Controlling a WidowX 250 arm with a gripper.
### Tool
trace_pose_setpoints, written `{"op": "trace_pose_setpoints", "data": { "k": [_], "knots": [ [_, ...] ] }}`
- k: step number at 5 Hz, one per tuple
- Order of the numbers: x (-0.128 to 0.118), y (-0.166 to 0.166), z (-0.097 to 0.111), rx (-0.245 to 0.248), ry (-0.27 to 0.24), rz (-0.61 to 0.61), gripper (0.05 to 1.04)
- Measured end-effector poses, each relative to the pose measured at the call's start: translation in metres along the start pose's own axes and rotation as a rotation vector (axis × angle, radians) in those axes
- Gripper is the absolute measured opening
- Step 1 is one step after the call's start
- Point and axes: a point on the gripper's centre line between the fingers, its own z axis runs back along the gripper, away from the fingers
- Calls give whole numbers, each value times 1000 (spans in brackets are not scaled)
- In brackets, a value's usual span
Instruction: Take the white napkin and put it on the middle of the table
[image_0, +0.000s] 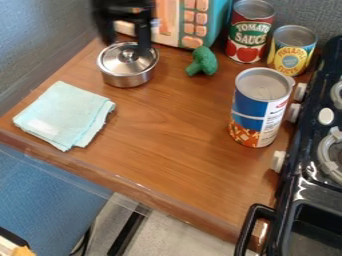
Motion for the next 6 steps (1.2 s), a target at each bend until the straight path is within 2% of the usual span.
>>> {"op": "trace_pose_setpoints", "data": {
  "k": [1,2,3,4,6],
  "knots": [
    [-29,21,-6,25,1,-19,1001],
    [-61,51,-11,72,-19,-24,1001],
    [-70,55,-22,89,-42,-36,1001],
    [-70,61,-33,117,-64,5,1001],
    [-70,57,-72,102,15,10,1001]
  ]
}}
